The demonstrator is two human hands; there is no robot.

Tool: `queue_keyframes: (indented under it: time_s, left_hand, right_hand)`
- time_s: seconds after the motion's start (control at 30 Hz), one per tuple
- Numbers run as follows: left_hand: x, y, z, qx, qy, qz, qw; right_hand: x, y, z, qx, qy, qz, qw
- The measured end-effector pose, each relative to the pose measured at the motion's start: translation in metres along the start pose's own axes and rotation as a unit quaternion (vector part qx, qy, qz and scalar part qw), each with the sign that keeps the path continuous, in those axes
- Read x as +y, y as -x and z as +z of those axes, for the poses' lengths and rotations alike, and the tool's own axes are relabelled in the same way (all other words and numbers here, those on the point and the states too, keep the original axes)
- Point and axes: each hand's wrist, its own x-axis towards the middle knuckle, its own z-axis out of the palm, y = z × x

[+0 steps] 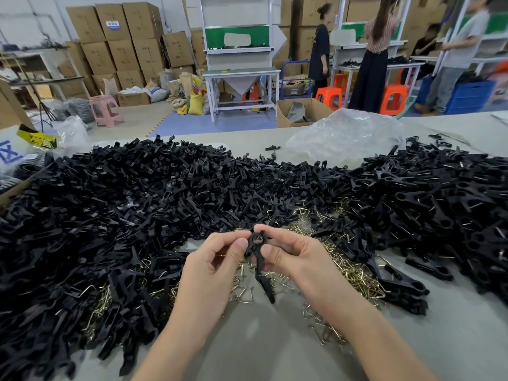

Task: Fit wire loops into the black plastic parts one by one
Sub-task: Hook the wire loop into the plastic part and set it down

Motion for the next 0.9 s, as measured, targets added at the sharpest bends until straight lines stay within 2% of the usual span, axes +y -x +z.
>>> queue_keyframes:
  time_s: [0.23,0.37,0.47,0.53,0.6,0.67,0.7,0.77,0.9]
  left_hand:
    - [-0.003,0.0,0.005,-0.01,0.018,-0.028,0.999]
    - [-0.003,0.0,0.002,-0.031,-0.006,0.004,1.0]
    - [-0.005,0.0,-0.006,-0.017,-0.077,0.012,0.997]
    - [-0.011,-0.003,-0.017,-0.013,-0.222,0.056,0.973]
    - [-0.016,-0.003,-0.027,-0.086,-0.419,0.089,0.9]
    - [-0.023,-0.002,-0.029,-0.15,-0.527,0.049,0.835]
    - [-0.025,-0.003,-0.028,-0.16,-0.543,0.028,0.824]
    - [-0.026,-0.005,-0.026,-0.158,-0.538,0.016,0.828]
    - [-0.025,-0.007,-0.021,-0.139,-0.54,0.048,0.829]
  right_hand:
    - [0.0,0.0,0.001,0.007,0.005,-0.008,1.0]
    - [-0.002,0.003,0.0,-0.007,0.021,-0.018,1.0]
    - [-0.002,0.002,-0.001,0.03,0.048,-0.035,0.998]
    - [-0.002,0.001,-0.004,0.064,0.046,-0.043,0.996]
    - [-0.002,-0.001,-0.008,0.098,0.024,-0.048,0.994]
    - [0.0,-0.002,-0.011,0.122,0.008,-0.047,0.991]
    - [0.0,-0.002,-0.012,0.127,0.006,-0.044,0.991]
    - [0.002,-0.003,-0.011,0.131,0.008,-0.038,0.991]
    - [0.002,-0.003,-0.01,0.133,0.01,-0.033,0.991]
